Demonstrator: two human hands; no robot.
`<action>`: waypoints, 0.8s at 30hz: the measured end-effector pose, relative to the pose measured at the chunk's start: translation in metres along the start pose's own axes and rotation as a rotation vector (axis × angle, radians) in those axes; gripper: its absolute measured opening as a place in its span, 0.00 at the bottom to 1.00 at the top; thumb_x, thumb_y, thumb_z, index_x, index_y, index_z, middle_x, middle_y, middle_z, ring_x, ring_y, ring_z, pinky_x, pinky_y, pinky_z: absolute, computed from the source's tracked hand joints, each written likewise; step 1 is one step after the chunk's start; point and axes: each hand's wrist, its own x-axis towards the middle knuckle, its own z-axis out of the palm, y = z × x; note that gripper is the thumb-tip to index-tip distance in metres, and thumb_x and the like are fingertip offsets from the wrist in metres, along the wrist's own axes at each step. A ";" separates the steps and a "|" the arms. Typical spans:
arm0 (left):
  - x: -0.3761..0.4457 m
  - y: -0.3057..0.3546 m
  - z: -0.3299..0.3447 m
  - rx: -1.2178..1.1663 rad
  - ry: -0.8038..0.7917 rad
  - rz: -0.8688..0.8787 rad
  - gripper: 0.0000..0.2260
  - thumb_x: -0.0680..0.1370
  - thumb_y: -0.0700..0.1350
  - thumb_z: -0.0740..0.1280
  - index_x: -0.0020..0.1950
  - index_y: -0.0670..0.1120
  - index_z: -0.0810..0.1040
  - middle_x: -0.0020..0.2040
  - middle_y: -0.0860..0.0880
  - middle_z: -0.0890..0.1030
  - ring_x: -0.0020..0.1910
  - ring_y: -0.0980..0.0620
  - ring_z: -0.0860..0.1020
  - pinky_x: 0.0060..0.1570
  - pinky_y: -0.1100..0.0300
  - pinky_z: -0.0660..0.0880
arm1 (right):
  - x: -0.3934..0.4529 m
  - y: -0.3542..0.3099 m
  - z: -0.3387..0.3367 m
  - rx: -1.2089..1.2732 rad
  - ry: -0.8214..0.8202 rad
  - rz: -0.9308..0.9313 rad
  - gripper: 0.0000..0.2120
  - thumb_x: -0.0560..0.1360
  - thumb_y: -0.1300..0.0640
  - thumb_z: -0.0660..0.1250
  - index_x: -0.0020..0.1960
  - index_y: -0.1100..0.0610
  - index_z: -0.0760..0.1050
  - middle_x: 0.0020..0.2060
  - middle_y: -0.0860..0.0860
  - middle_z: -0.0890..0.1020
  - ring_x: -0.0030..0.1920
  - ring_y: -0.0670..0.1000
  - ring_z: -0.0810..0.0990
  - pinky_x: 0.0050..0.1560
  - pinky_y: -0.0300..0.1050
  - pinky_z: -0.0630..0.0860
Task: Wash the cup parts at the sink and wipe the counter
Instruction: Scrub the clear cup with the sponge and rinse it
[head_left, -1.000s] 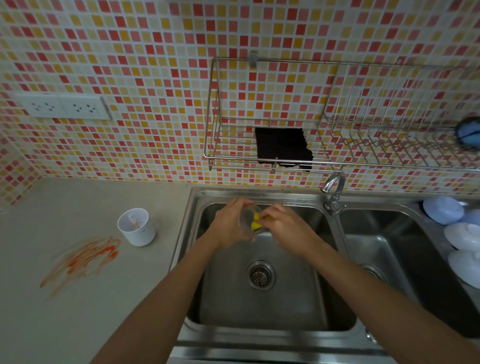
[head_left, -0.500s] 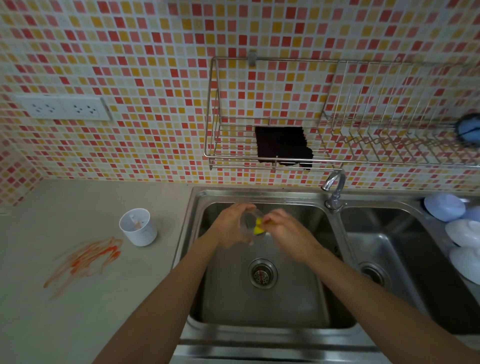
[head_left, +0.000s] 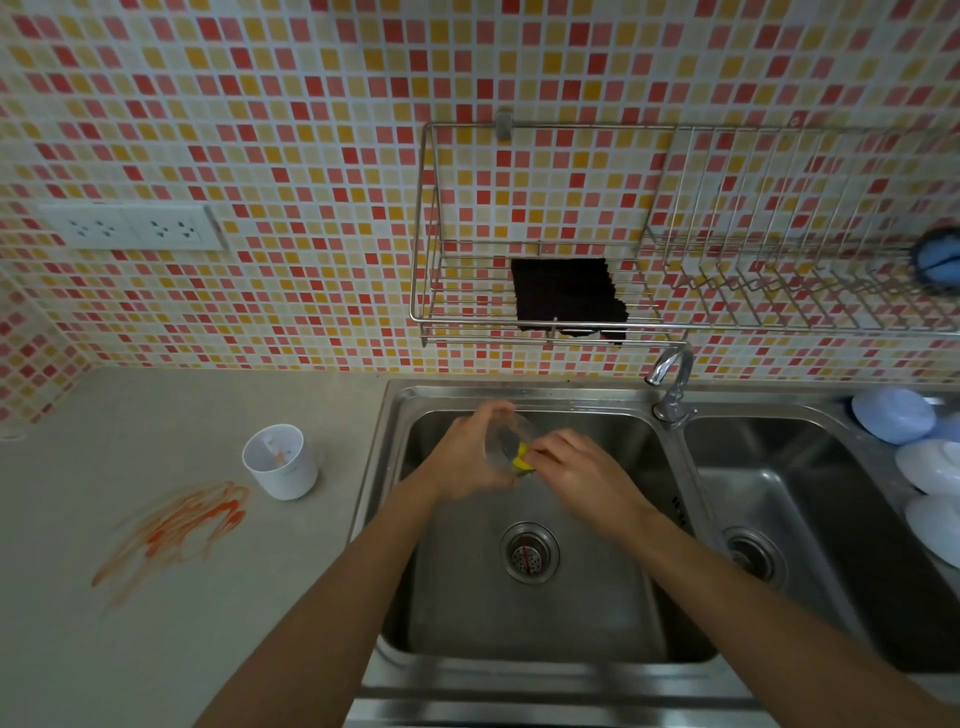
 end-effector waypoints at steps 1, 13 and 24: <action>0.000 0.001 0.000 -0.005 0.005 0.006 0.42 0.62 0.45 0.81 0.70 0.49 0.63 0.65 0.53 0.73 0.64 0.54 0.70 0.59 0.73 0.65 | 0.000 -0.001 -0.001 -0.012 0.016 0.006 0.22 0.63 0.67 0.75 0.55 0.56 0.78 0.51 0.51 0.80 0.51 0.53 0.75 0.45 0.48 0.78; 0.002 0.000 0.001 0.141 0.099 0.099 0.38 0.61 0.45 0.80 0.68 0.44 0.70 0.62 0.48 0.69 0.59 0.55 0.69 0.58 0.71 0.63 | 0.013 0.005 -0.017 0.035 -0.058 -0.009 0.17 0.67 0.65 0.72 0.56 0.56 0.81 0.51 0.52 0.80 0.54 0.55 0.75 0.53 0.50 0.77; 0.006 0.004 -0.006 0.263 0.006 0.140 0.40 0.61 0.44 0.80 0.71 0.45 0.68 0.65 0.48 0.68 0.62 0.51 0.70 0.59 0.68 0.66 | 0.011 -0.002 -0.008 0.299 -0.100 0.181 0.13 0.75 0.65 0.67 0.57 0.57 0.81 0.52 0.50 0.80 0.53 0.51 0.72 0.56 0.39 0.68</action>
